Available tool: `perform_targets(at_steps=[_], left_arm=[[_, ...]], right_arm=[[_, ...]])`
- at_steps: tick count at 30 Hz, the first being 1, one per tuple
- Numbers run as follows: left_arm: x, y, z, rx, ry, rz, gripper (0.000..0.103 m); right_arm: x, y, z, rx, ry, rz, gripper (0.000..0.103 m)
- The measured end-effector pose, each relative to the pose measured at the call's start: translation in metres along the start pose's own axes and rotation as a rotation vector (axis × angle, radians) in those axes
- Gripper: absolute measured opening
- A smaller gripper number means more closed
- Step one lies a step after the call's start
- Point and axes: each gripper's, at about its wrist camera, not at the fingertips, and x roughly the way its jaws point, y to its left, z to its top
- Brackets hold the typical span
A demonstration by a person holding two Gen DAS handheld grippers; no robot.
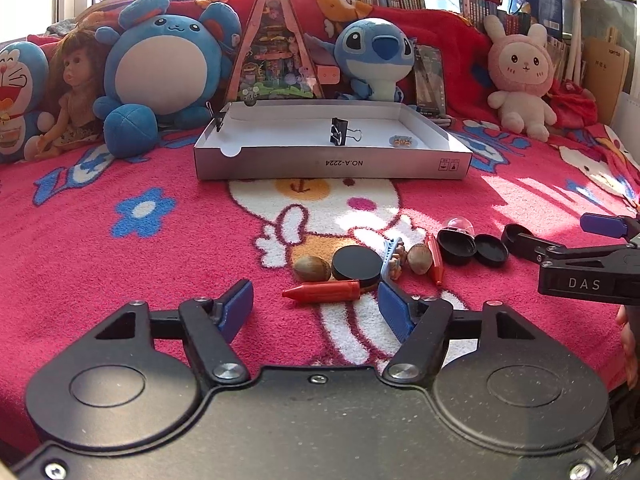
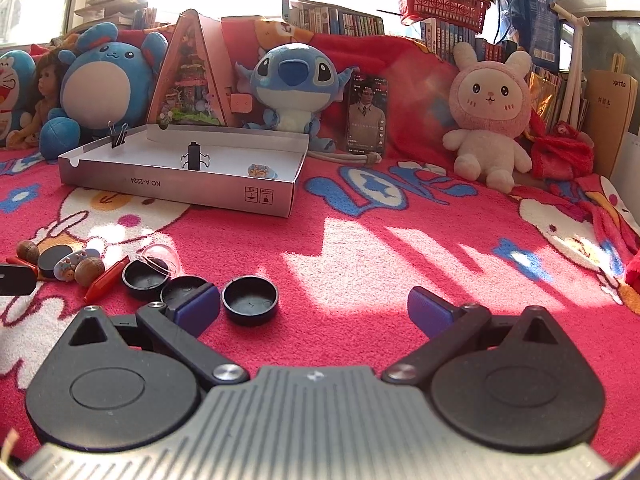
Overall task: Organize rigid objects
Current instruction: 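Grasp the red marker with the left tool while the right tool grasps a black round lid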
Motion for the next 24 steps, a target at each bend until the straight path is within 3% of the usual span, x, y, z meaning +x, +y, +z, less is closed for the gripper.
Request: perform_targets(at_steps=[5,17,24], left_arm=[[0.003,-0.005,-0.002,0.014,0.006,0.002,0.053],[0.006,-0.007,-0.002,0.019,-0.005,0.005,0.043],[0.006,-0.009,-0.002,0.028,-0.01,0.002,0.042]], right_arm=[[0.001,0.003,0.0,-0.007,0.014,0.01,0.096],[0.004,0.007,0.0,-0.019,0.025,0.034,0.081],[0.008,0.014,0.002,-0.023,0.026,0.048,0.077]])
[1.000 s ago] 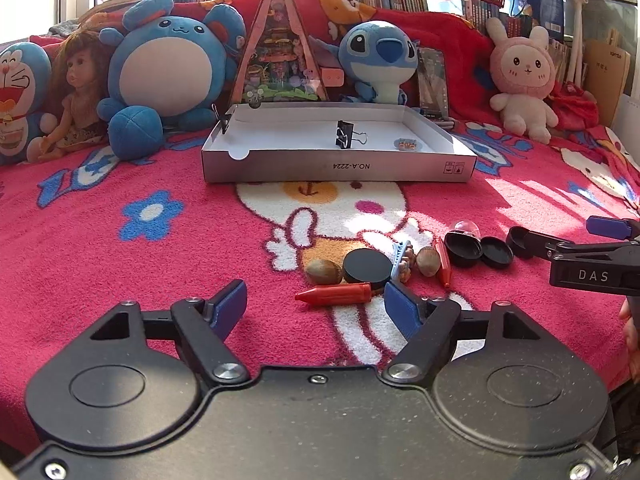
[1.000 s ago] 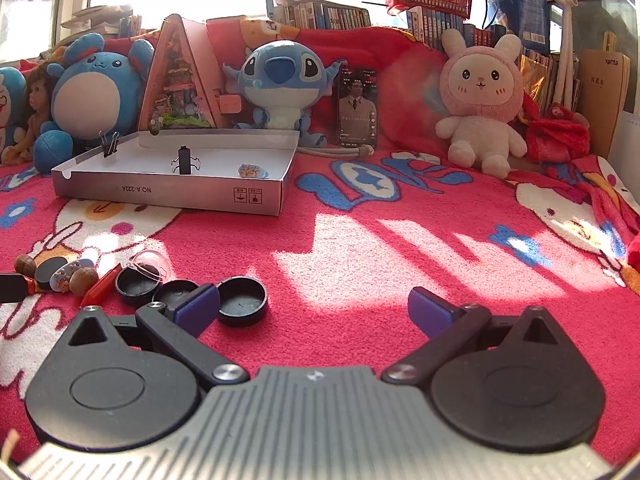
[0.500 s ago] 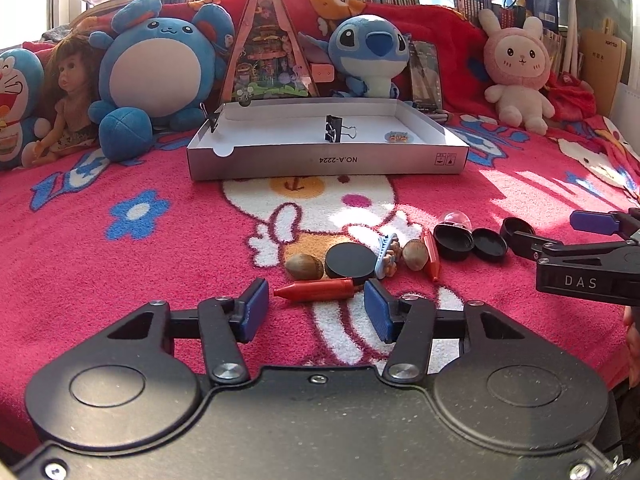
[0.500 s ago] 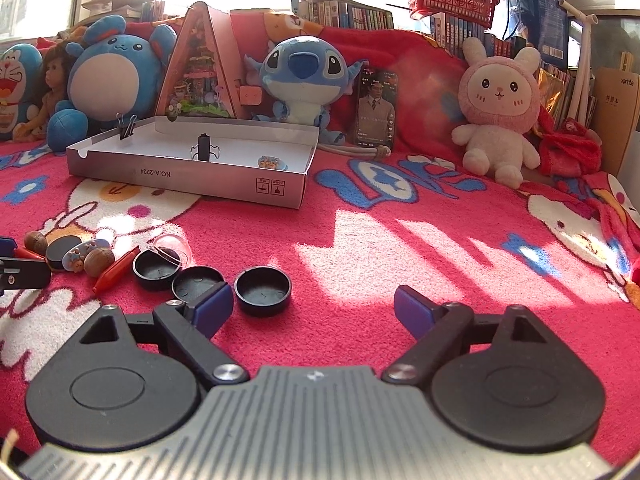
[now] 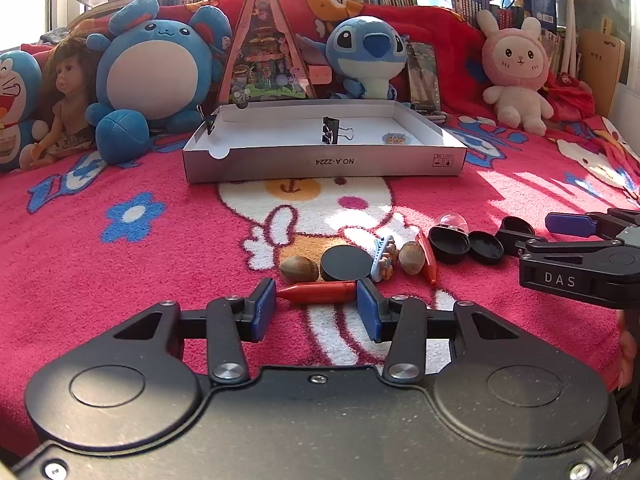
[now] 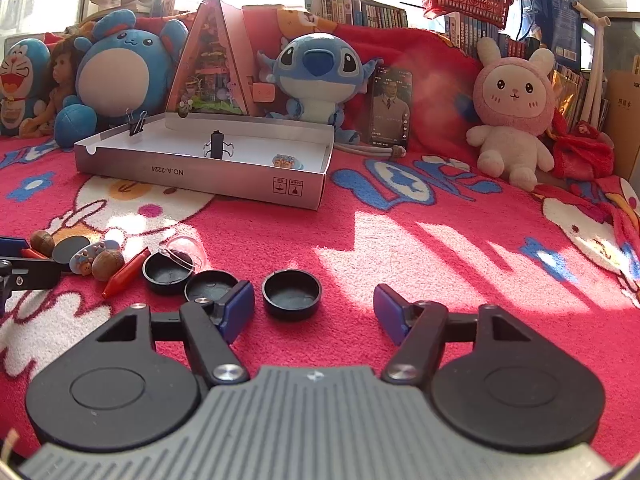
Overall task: Organize rigid objects
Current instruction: 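Grasp the red marker with the left tool while the right tool grasps a black round lid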
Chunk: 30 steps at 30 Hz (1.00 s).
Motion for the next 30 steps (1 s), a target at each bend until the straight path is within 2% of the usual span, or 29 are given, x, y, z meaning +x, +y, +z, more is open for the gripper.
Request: perform_targets(at_steps=[3,11,30], left_arm=[[0.0,-0.001,0.0,0.003,-0.001,-0.001,0.042],[-0.002,0.0,0.001,-0.005,0.0,0.0,0.042],[-0.011,0.011,0.023,-0.04,-0.022,-0.004,0.042]], right_arm=[[0.002,0.001,0.001,-0.001,0.005,0.01,0.071],[0.003,0.005,0.004,0.024,0.014,0.043,0.038],[-0.005,0.0,0.018,0.064,-0.024,0.044,0.038]])
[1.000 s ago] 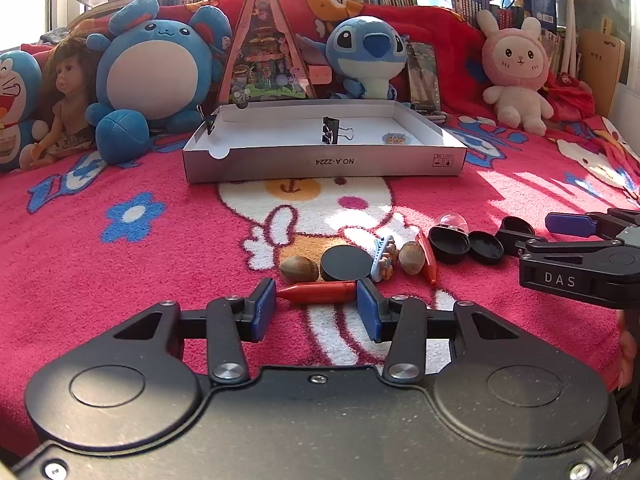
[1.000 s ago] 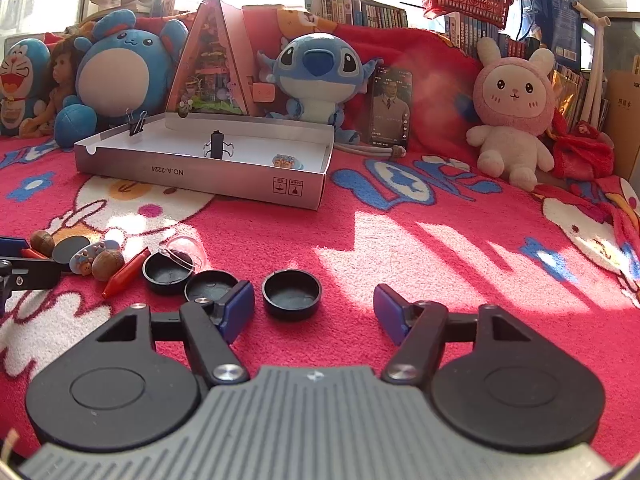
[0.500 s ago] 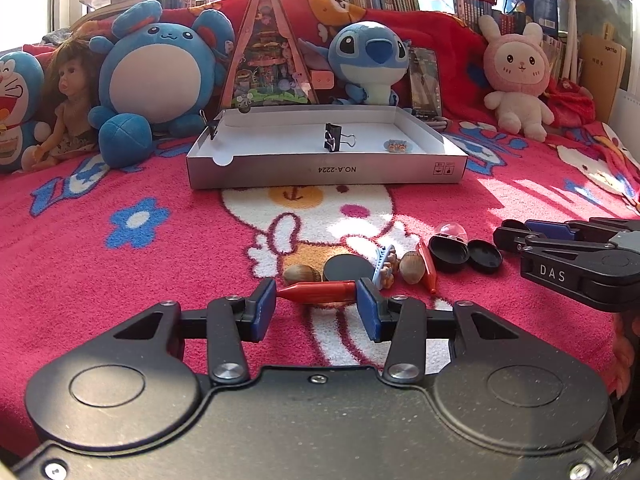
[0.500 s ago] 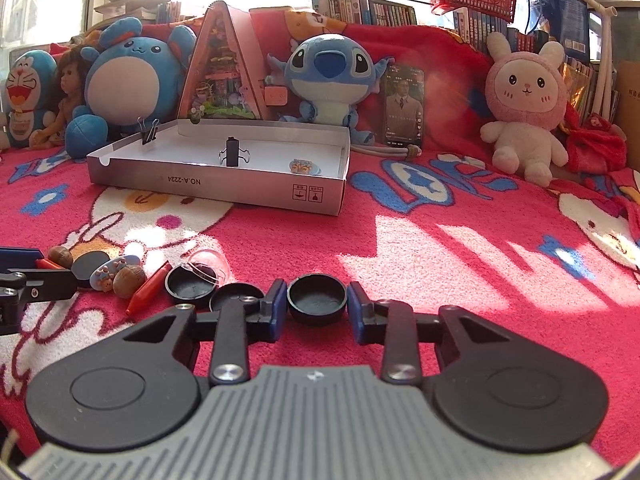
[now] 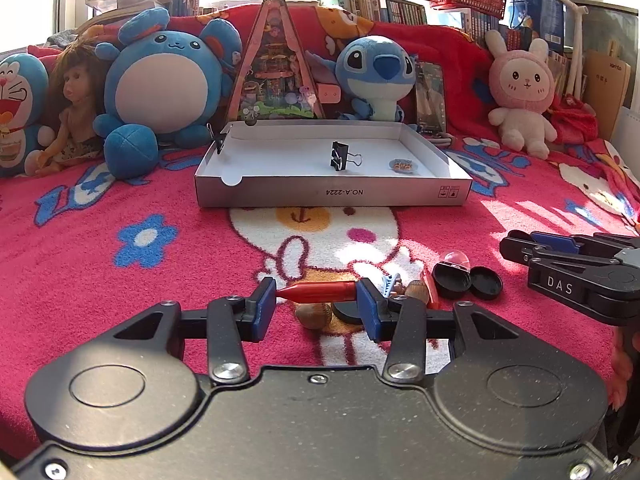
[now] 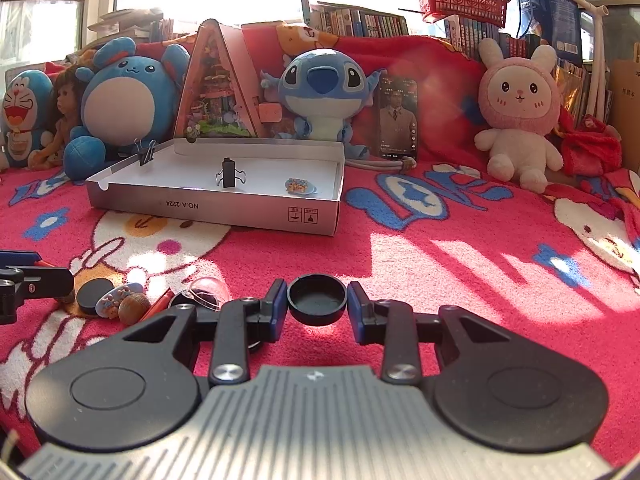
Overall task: Organize rigid objects
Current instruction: 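Grasp the red marker with the left tool while the right tool grasps a black round lid, then carry the marker with the left tool while the right tool carries the lid toward the box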
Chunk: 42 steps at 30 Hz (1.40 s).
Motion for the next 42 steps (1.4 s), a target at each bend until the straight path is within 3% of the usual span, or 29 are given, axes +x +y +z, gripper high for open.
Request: perform_targets(at_steps=[23,42], left_arm=[[0.017,0.008,0.055,-0.034,-0.06,-0.037,0.042],[0.053,0.015,0.1,-0.055,-0.059,-0.034,0.042]], right_arm=[[0.011,0.009,0.037,0.036,-0.043,0.069,0.038],[0.042,0.011,0.066,0.1,-0.019,0.116,0.038]])
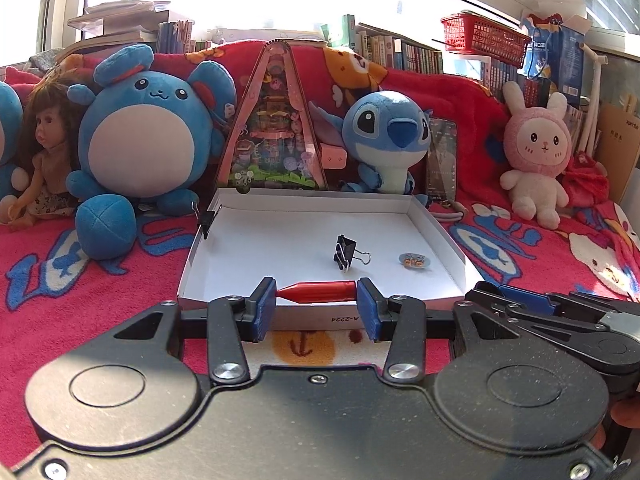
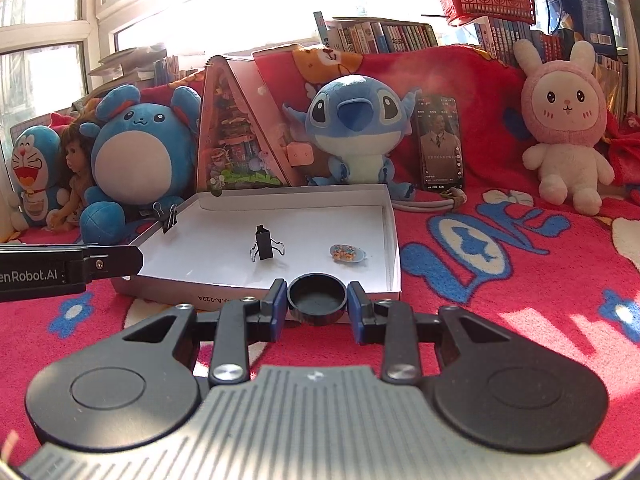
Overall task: Organize rigid objects
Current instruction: 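Carry the marker with the left tool while the right tool carries the lid toward the box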
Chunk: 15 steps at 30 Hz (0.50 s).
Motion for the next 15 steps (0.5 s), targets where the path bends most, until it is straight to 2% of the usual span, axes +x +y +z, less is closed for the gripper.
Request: perform_targets(at_steps=[8,15], left_arm=[[0.032,0.005,0.021,-0.004,0.03,-0.001,0.042],[0.066,0.011,0.043,-0.037,0.09,-0.004,0.042]], right_arm=[[0.023,-0.005,0.016,0.054,0.038,0.014,0.038],[0.049,-0.014,0.032,0.116,0.103,0.028,0.038]])
